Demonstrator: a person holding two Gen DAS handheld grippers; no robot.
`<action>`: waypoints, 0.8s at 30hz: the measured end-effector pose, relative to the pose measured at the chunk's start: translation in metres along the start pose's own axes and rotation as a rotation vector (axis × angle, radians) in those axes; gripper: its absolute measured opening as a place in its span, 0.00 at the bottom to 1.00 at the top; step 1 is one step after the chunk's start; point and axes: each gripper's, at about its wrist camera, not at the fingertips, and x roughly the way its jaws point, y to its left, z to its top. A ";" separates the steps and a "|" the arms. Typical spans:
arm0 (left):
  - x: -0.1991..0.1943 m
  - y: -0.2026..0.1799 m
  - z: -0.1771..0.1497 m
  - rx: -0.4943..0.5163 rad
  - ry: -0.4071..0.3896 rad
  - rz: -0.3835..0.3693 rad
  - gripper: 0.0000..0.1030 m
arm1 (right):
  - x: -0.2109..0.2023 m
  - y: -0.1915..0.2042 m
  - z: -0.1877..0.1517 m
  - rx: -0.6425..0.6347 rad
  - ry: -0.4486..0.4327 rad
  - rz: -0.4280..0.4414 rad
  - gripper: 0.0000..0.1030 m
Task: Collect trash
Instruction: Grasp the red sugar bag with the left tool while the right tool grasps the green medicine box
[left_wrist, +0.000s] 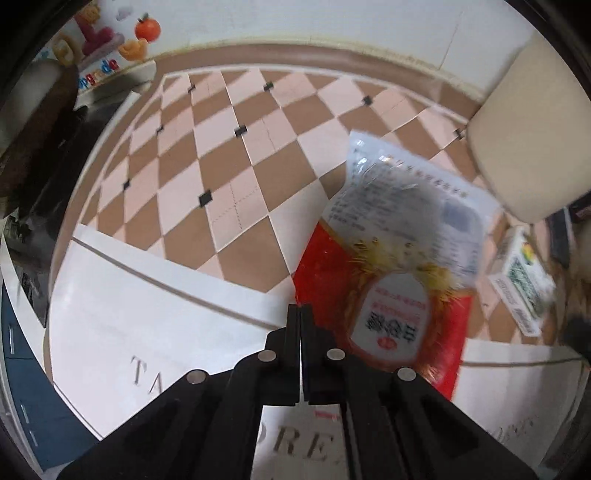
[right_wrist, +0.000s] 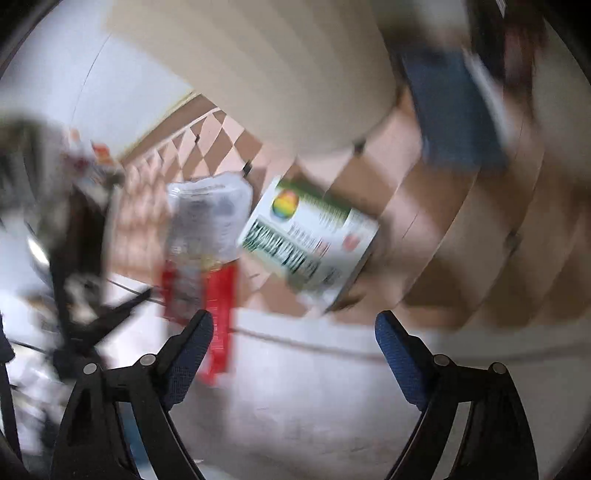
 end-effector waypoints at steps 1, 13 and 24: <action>-0.008 0.000 -0.004 -0.003 -0.014 -0.009 0.00 | 0.001 0.003 0.003 -0.039 -0.008 -0.046 0.94; 0.038 0.052 -0.004 -0.262 0.093 -0.253 0.11 | 0.077 0.054 0.034 -0.349 0.037 -0.235 0.84; 0.035 0.054 -0.003 -0.305 0.054 -0.458 0.69 | 0.085 0.102 0.015 -0.349 -0.010 -0.111 0.75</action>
